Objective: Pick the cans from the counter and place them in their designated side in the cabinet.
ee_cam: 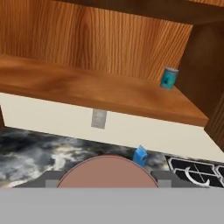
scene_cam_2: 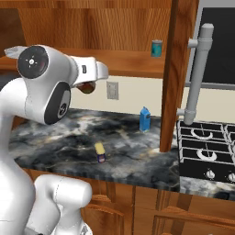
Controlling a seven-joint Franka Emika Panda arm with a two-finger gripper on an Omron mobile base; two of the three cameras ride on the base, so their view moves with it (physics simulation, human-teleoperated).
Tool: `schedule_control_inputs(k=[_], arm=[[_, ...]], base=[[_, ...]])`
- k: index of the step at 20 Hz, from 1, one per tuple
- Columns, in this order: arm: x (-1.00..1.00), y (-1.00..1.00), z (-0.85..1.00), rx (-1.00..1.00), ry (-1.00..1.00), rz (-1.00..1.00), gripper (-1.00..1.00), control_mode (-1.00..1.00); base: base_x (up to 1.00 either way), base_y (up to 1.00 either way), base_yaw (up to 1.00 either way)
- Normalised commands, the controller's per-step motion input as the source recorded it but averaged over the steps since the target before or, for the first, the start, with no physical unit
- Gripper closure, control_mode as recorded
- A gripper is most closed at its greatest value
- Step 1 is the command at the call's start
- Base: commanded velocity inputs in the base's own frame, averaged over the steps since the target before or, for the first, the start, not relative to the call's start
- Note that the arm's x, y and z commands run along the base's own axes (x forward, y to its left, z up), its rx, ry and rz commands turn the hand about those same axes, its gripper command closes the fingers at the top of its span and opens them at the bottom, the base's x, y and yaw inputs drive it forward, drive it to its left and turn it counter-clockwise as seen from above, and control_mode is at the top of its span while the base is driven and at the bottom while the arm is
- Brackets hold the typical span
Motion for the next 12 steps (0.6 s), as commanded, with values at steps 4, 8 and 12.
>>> schedule_control_inputs(k=[4, 8, 12], arm=[[0.25, -0.05, 0.01, 0.0, -0.04, 0.0, 1.0, -1.0], [0.28, -0.04, 0.0, 0.0, -0.04, 0.0, 1.0, -1.0], [0.25, -0.03, 0.0, 0.0, -0.06, 0.0, 1.0, -1.0]], base=[[0.0, 0.0, 0.0], [0.0, 0.0, 0.0], [0.0, 0.0, 0.0]])
